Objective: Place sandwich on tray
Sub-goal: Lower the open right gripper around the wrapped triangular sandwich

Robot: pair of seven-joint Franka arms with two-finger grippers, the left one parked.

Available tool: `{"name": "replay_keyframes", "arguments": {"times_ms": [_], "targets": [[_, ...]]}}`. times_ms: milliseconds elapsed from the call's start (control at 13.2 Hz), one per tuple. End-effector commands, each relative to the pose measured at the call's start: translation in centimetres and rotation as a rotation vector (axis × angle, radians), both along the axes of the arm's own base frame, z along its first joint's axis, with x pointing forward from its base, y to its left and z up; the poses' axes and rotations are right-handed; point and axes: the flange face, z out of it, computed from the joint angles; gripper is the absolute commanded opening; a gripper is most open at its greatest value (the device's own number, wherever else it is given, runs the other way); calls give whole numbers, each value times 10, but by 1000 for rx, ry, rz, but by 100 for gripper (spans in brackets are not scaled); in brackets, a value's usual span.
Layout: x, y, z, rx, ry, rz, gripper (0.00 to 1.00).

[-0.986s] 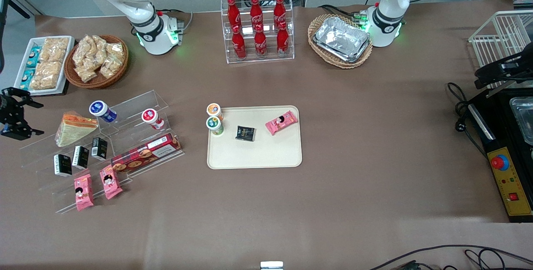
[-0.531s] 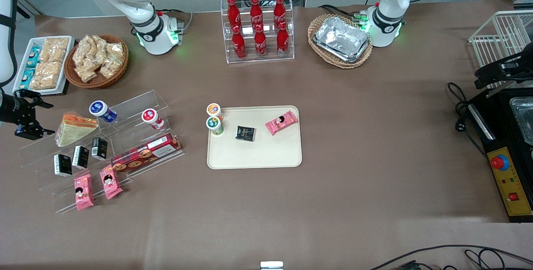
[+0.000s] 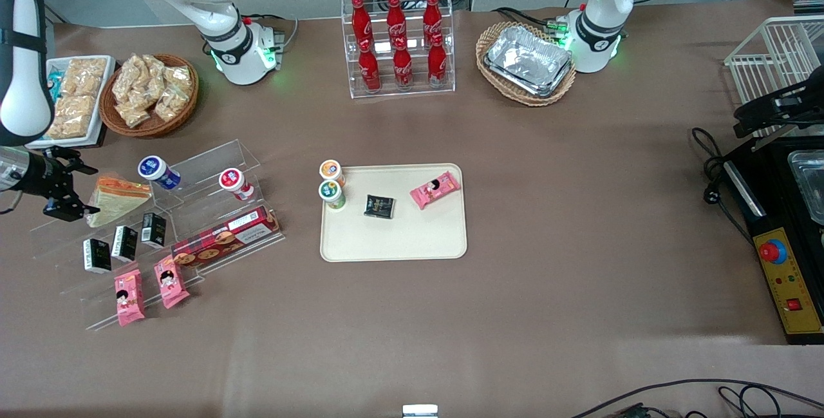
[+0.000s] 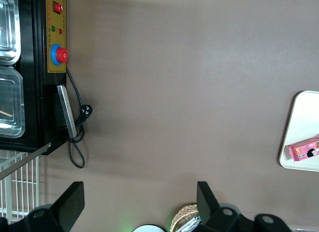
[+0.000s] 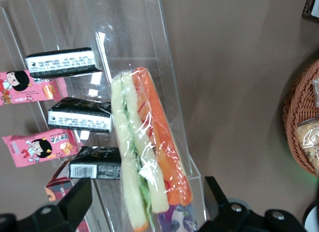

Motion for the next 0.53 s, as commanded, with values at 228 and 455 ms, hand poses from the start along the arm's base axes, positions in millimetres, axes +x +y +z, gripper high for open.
{"name": "replay_keyframes", "arguments": {"times_ms": [228, 455], "targets": [[-8, 8, -20, 4, -20, -13, 100], [-6, 12, -26, -5, -37, -8, 95]]}}
